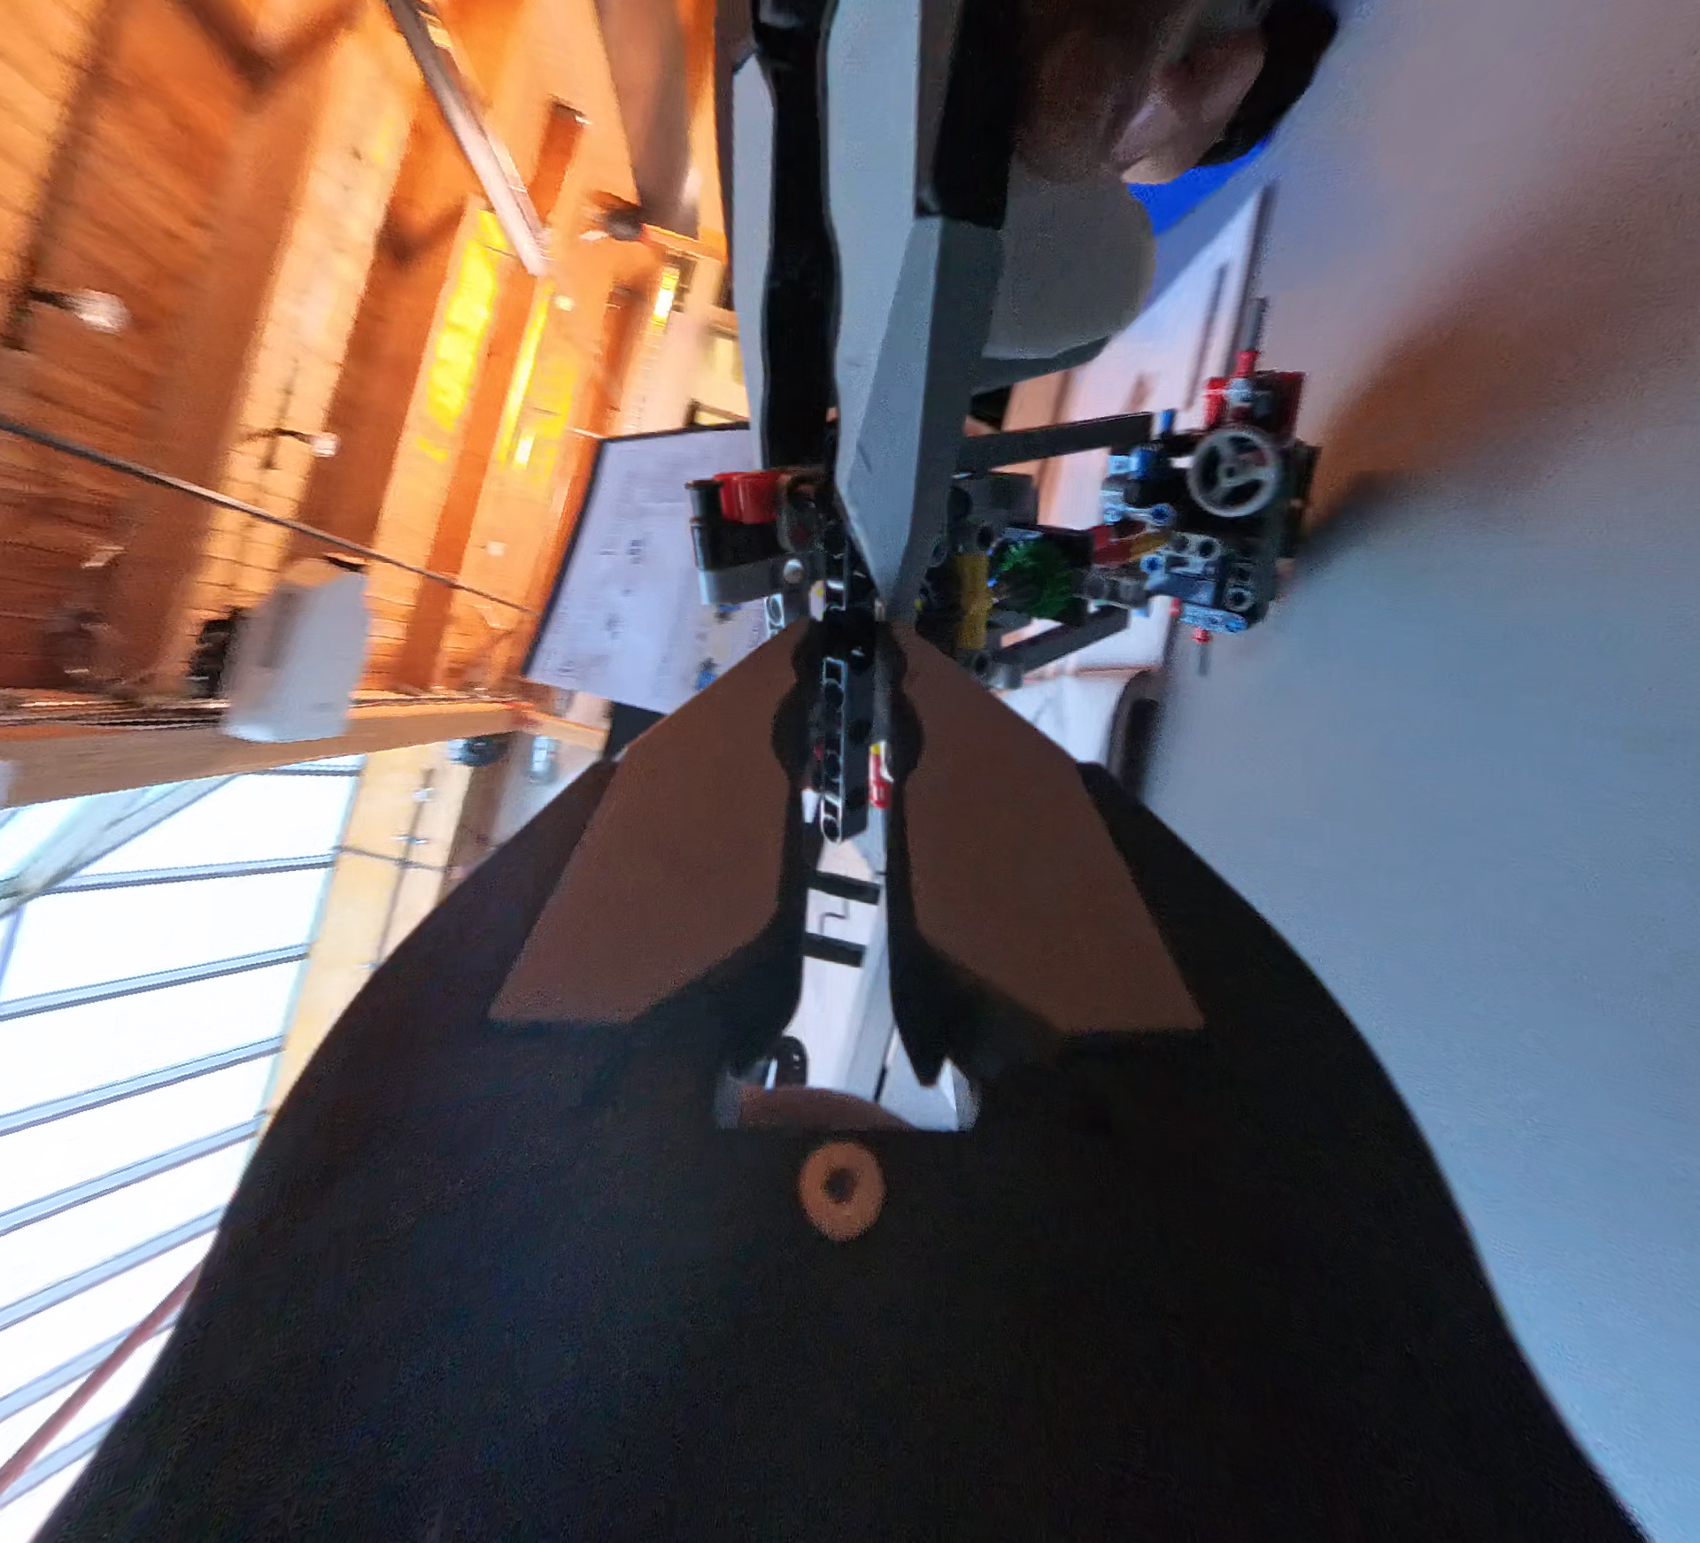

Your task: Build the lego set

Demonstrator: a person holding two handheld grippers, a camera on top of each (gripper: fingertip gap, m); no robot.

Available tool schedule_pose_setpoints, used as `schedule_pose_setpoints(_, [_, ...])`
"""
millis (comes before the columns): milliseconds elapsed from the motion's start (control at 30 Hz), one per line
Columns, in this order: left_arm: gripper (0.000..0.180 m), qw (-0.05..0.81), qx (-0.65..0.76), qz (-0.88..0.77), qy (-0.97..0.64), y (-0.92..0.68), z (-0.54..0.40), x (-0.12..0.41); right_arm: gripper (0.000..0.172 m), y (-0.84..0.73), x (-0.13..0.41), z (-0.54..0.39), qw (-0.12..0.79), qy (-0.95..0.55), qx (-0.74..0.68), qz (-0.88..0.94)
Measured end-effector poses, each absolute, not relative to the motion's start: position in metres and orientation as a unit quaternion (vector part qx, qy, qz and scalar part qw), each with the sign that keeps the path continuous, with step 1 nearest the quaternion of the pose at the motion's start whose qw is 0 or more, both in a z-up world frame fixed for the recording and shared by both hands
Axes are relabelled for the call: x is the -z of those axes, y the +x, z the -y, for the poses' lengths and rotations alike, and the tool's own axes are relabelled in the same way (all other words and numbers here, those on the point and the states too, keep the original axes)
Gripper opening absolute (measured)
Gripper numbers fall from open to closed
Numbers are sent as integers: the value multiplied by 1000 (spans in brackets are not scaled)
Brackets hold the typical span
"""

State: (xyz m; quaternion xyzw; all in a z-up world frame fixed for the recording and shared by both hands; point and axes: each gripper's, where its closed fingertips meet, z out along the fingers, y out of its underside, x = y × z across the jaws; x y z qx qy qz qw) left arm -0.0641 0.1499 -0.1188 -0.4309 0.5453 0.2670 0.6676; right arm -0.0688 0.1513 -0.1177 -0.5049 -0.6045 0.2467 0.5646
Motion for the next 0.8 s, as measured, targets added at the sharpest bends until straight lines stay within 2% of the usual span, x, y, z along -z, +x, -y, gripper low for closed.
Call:
schedule_pose_setpoints(133, [7, 718, -279, -492, -406, -75, -156, 112, 34, -79, 113, -156, 565, -524, -230, 595])
schedule_pose_setpoints(333, [7, 774, -245, -451, -371, -75, -150, 101, 35, -79, 103, -150, 556, -512, -295, 585])
schedule_pose_setpoints(500, [7, 804, -205, -449, -331, -72, -141, 103, 54, -78, 107, -129, 532, -466, -359, 610])
schedule_pose_setpoints(600, [7, 808, -194, -465, -305, -71, -137, 108, 44, -72, 112, -130, 506, -460, -365, 631])
schedule_pose_setpoints(667, [6, 803, -195, -475, -301, -72, -138, 113, 43, -66, 111, -138, 508, -460, -344, 642])
schedule_pose_setpoints(800, [6, 802, -186, -473, -313, -79, -146, 113, 30, -63, 118, -150, 505, -452, -236, 696])
